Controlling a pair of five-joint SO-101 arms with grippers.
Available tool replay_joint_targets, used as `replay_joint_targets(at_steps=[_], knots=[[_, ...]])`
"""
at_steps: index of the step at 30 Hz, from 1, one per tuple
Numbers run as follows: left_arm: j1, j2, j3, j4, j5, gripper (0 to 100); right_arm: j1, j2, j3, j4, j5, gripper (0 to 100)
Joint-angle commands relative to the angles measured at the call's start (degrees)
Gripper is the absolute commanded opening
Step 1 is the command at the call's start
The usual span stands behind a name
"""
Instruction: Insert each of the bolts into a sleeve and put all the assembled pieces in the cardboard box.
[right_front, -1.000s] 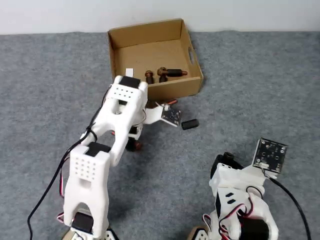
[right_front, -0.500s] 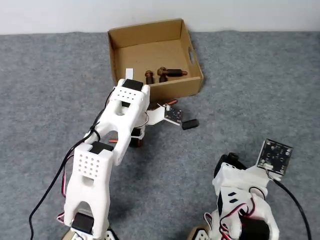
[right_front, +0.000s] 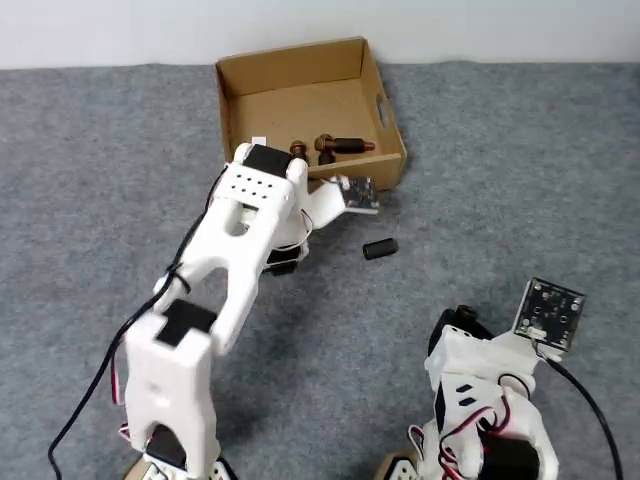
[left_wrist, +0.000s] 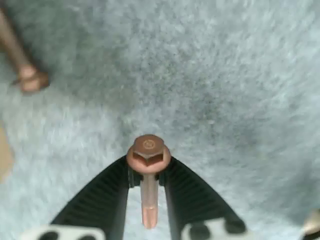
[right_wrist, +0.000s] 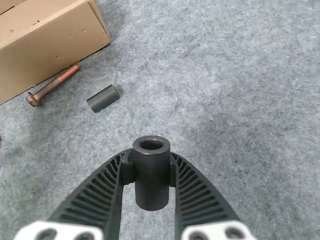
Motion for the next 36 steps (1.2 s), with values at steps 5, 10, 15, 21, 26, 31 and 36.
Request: replay_joint_targets(at_steps=[5, 10, 15, 21, 26, 31, 36], knots=[[0.1, -25.1, 10.5, 1.4, 26.5, 1, 0.5, -0.4, -0.9, -1.5, 0.7, 0.8], [0.4, -40.0, 22.7, -0.8, 36.7, 1, -2.5, -0.4, -0.9, -1.5, 0.7, 0.8], [0.1, -56.8, 36.4, -6.9, 49.9, 0, -9.3, -0.5, -1.0, -1.5, 0.7, 0.8], [0.1, -76.8, 51.7, -10.3, 61.1, 0, -10.3, -0.5, -1.4, -1.5, 0.7, 0.8], [0.1, -93.2, 59.6, -13.5, 61.5, 0, -13.0, -0.5, -1.4, -1.5, 0.7, 0.8], [0.1, -109.8, 64.7, -18.8, 61.5, 0, -20.4, -0.5, -1.5, -1.5, 0.7, 0.8], [0.1, -123.2, 70.2, -22.1, 61.5, 1, -26.2, -0.4, -1.5, -1.8, 0.7, 0.8]])
